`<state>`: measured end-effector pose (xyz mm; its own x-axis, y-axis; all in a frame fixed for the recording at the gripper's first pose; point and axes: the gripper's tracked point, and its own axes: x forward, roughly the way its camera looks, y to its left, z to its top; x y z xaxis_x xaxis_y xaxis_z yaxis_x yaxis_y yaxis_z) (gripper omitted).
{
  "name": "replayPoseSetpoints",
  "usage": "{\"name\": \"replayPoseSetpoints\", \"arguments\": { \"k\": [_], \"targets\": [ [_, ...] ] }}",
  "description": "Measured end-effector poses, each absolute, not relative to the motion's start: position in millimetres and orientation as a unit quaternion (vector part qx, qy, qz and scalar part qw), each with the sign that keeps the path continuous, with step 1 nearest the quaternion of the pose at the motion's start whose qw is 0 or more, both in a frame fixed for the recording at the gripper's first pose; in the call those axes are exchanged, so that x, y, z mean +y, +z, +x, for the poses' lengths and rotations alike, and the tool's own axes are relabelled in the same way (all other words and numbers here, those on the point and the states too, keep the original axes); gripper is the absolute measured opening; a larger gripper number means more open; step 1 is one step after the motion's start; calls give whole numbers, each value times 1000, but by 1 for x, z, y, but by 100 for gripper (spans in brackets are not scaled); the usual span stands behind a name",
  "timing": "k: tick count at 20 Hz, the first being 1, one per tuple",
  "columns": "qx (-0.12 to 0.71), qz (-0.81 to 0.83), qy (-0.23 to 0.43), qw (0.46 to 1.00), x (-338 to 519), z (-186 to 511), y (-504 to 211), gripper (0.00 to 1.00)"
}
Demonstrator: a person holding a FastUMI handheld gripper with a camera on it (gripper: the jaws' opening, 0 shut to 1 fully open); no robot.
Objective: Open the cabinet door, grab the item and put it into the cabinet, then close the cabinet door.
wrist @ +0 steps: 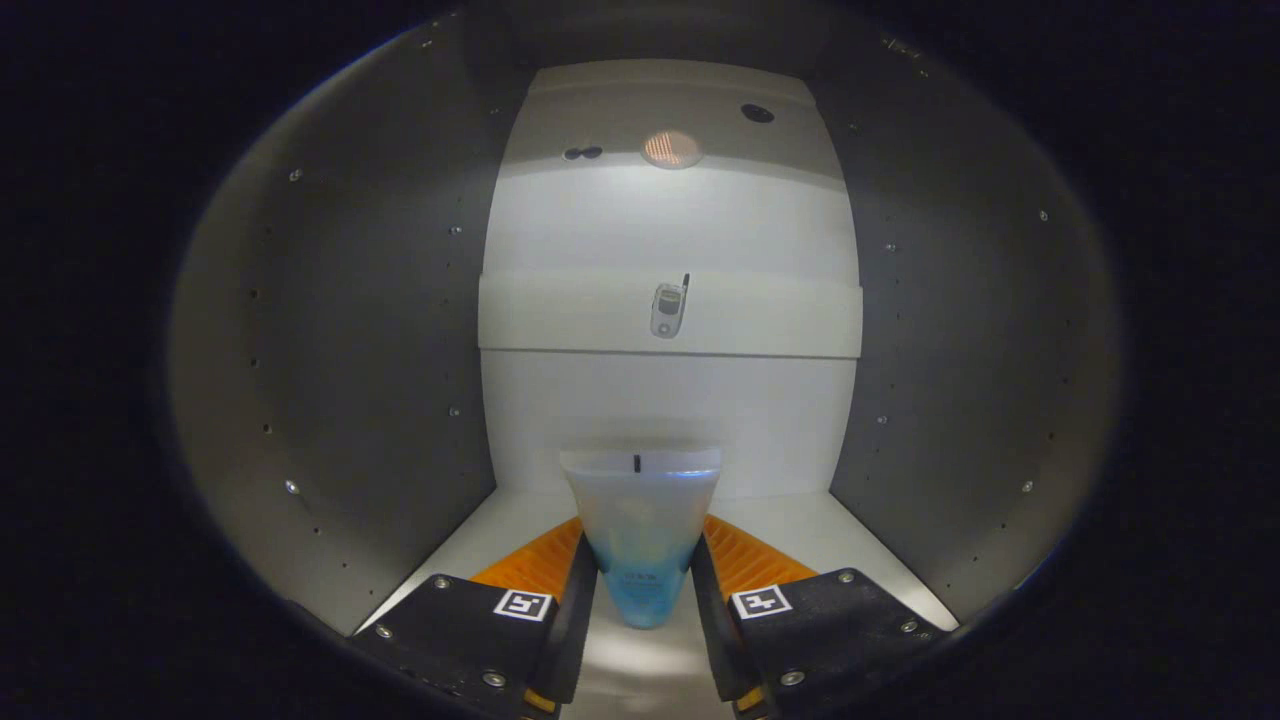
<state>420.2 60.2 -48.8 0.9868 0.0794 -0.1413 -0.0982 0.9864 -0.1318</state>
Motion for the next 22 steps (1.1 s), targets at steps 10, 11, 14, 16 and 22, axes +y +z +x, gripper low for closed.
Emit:
{"name": "replayPoseSetpoints", "arguments": {
  "k": [10,11,14,16,22],
  "targets": [
    [76,-44,36,996,57,415,-56,77],
    [74,-35,37,996,59,414,-55,80],
    [61,-22,24,998,54,407,-42,90],
    [54,-16,18,998,51,397,-33,91],
    [31,-16,51,998,65,338,-4,91]
  ]
}}
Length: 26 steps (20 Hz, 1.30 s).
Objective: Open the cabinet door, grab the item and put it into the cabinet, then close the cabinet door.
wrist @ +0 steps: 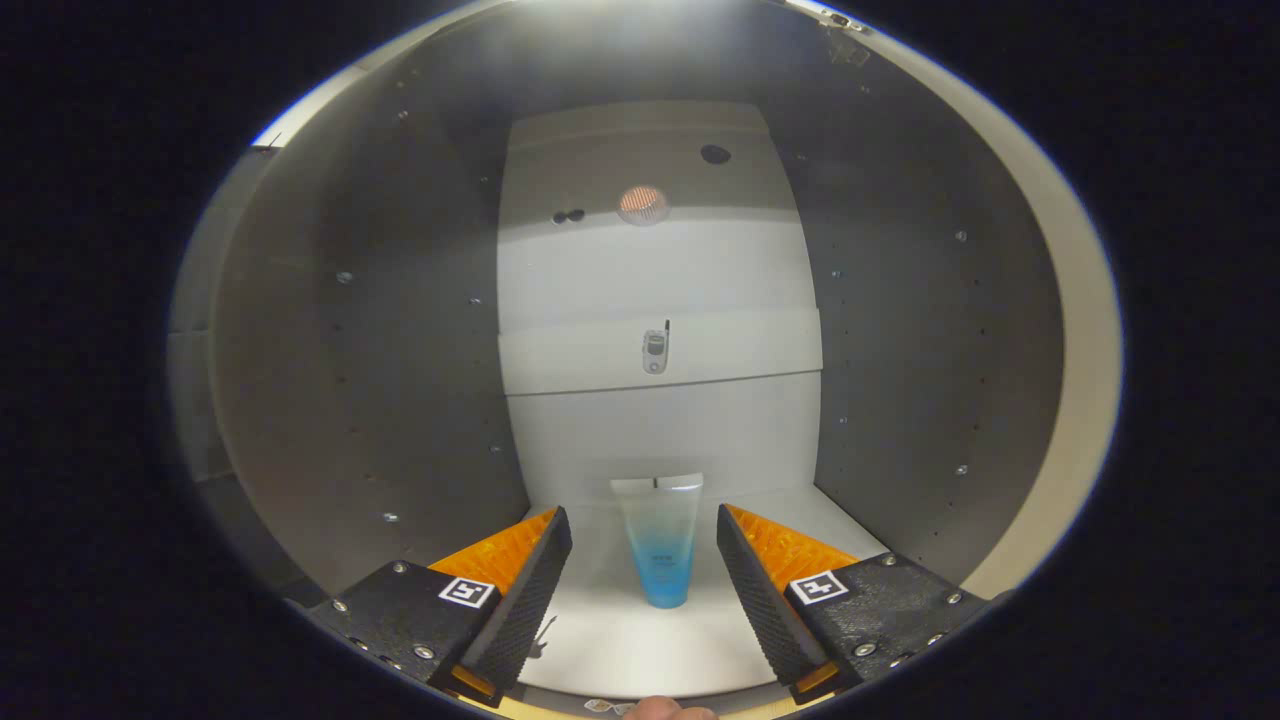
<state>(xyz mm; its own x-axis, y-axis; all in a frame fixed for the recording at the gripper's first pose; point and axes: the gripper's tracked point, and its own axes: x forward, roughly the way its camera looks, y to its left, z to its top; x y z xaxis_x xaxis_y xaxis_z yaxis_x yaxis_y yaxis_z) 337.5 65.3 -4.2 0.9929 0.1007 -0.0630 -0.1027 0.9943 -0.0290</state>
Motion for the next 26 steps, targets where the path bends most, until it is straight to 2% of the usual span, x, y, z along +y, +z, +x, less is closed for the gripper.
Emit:
{"name": "replayPoseSetpoints", "arguments": {
  "k": [5,12,22,26],
  "targets": [
    [27,-15,66,997,73,263,14,92],
    [20,3,49,999,52,149,39,93],
    [34,-19,135,990,34,-12,40,93],
    [51,16,170,984,17,-43,41,93]
  ]
}}
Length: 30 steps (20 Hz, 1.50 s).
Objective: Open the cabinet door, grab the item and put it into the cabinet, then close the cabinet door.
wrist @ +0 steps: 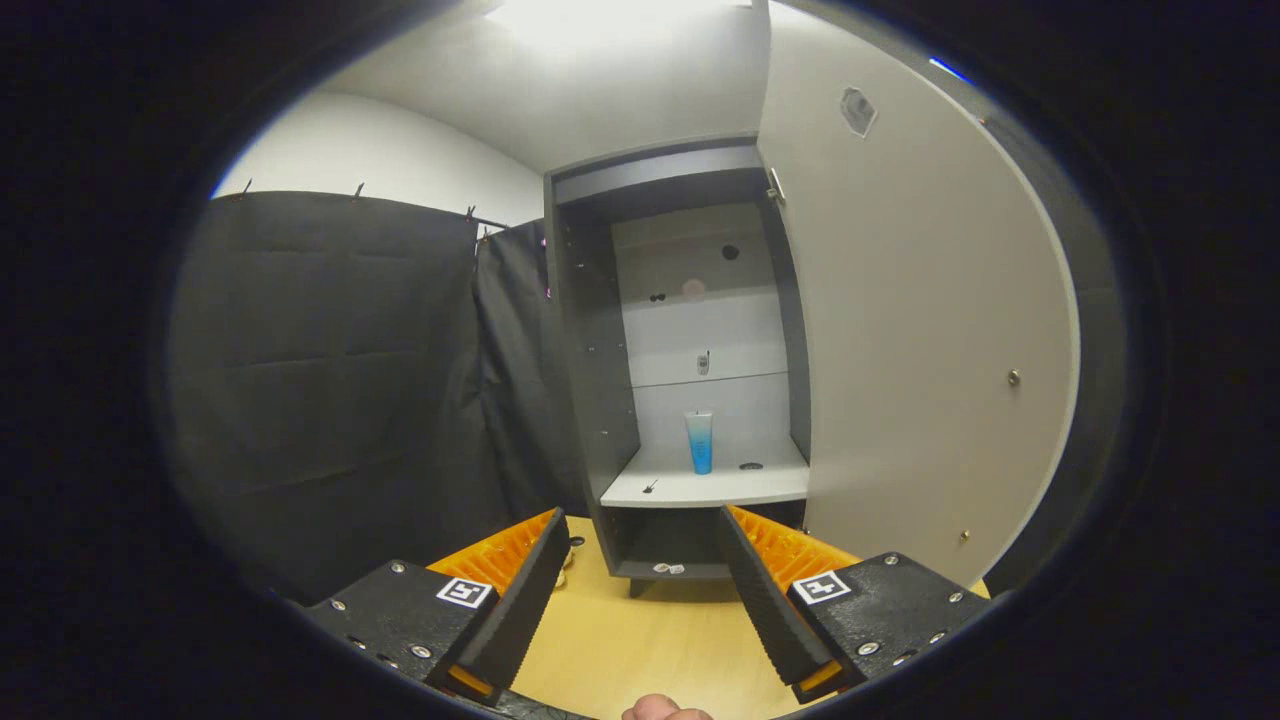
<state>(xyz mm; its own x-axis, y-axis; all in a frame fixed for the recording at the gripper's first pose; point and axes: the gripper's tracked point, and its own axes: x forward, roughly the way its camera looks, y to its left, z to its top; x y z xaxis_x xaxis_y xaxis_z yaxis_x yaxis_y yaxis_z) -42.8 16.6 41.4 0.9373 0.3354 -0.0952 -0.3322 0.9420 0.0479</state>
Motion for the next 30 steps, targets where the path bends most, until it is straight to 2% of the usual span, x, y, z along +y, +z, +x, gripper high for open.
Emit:
{"name": "replayPoseSetpoints", "arguments": {
  "k": [6,10,16,21,26,30],
  "targets": [
    [66,22,230,971,-33,-89,46,94],
    [48,6,228,973,-90,-119,57,94],
    [21,10,175,984,-179,-106,89,94],
    [10,0,129,992,-234,-69,98,94],
    [29,-7,117,993,-242,-24,90,95],
    [48,3,128,991,-229,-18,80,95]
  ]
}}
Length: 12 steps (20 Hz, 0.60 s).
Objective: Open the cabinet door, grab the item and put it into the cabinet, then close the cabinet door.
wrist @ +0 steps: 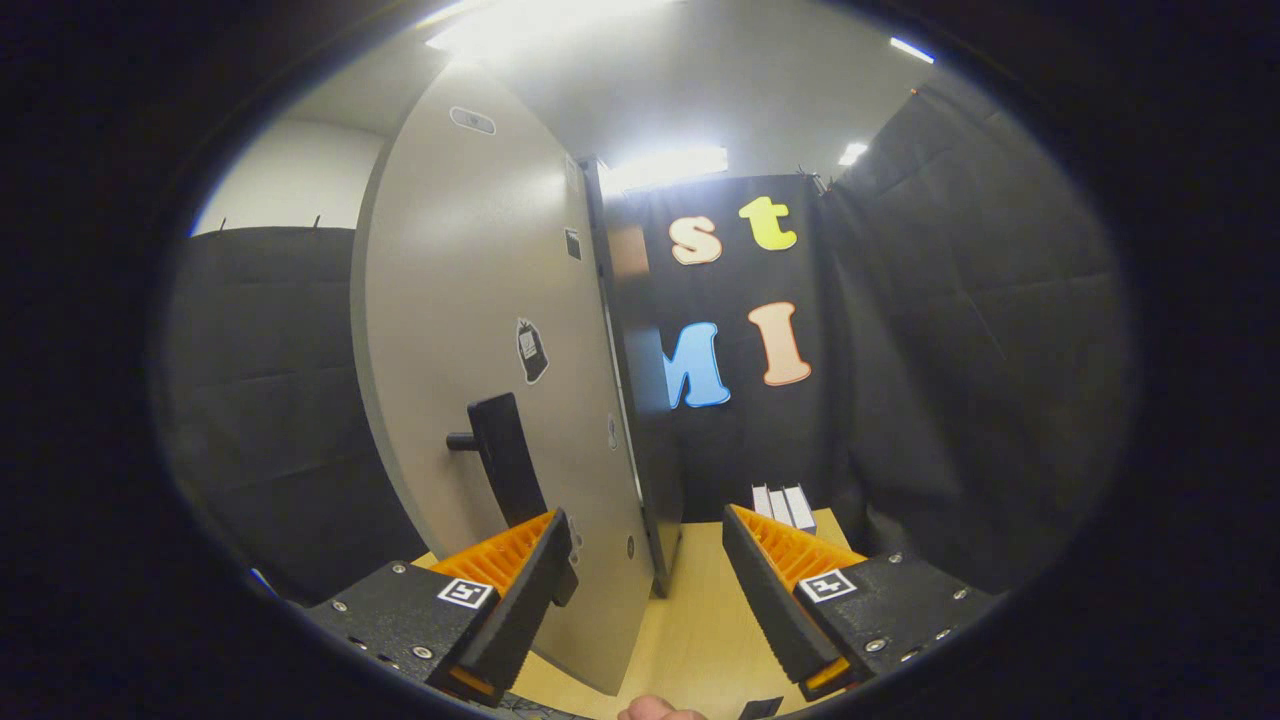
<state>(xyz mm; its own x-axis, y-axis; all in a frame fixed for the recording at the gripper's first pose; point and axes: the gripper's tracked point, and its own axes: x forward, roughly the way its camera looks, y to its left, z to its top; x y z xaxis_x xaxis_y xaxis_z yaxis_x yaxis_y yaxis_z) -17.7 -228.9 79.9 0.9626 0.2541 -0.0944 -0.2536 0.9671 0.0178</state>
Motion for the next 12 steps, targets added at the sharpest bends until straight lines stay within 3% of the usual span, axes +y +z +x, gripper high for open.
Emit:
{"name": "replayPoseSetpoints", "arguments": {
  "k": [12],
  "targets": [
    [60,15,129,990,-156,-22,72,93]
  ]
}}
